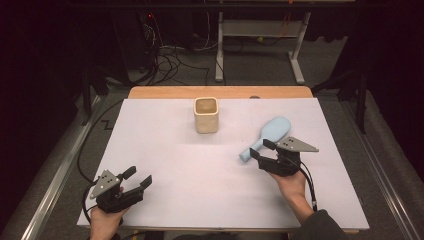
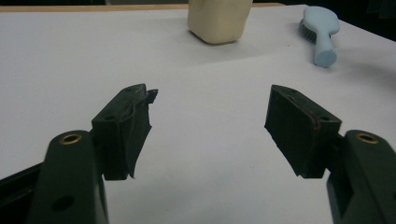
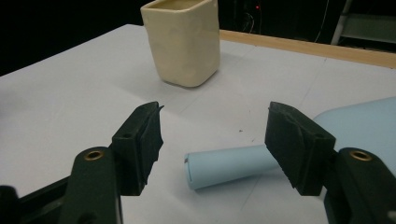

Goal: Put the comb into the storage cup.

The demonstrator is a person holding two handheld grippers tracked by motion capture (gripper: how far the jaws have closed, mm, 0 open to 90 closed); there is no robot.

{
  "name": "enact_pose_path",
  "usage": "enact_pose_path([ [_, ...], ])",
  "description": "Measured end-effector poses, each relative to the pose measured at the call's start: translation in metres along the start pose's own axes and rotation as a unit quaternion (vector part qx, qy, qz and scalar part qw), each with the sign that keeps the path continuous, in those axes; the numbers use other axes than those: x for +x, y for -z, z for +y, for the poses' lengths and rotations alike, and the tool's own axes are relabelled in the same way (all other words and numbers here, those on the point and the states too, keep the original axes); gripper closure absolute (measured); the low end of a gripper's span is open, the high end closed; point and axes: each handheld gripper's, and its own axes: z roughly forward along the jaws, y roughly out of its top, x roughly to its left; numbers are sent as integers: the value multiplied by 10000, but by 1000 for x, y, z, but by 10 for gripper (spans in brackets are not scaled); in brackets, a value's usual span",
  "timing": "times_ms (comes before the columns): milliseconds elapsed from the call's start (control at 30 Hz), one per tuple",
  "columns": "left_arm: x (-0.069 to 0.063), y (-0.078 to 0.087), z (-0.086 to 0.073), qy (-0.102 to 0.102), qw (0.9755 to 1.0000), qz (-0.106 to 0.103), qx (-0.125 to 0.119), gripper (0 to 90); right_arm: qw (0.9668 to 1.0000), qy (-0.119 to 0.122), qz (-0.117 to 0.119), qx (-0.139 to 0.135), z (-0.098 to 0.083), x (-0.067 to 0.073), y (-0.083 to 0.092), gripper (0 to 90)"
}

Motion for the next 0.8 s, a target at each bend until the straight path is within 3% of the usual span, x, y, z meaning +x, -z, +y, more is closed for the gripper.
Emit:
enact_pose_path([
  [400, 0, 0, 0, -7, 10000, 0, 10, 314, 10000, 11, 17, 12, 9, 4, -15, 372],
  [533, 0, 0, 0, -6, 10000, -1, 12, 314, 9998, -29, -12, 212, 13, 3, -22, 382],
  [733, 0, 0, 0, -4, 10000, -4, 24, 315, 9974, -89, -18, 721, 25, -1, -34, 412],
  [800, 0, 0, 0, -2, 10000, -3, 25, 315, 9973, -71, -35, 736, 27, -2, -35, 419],
])
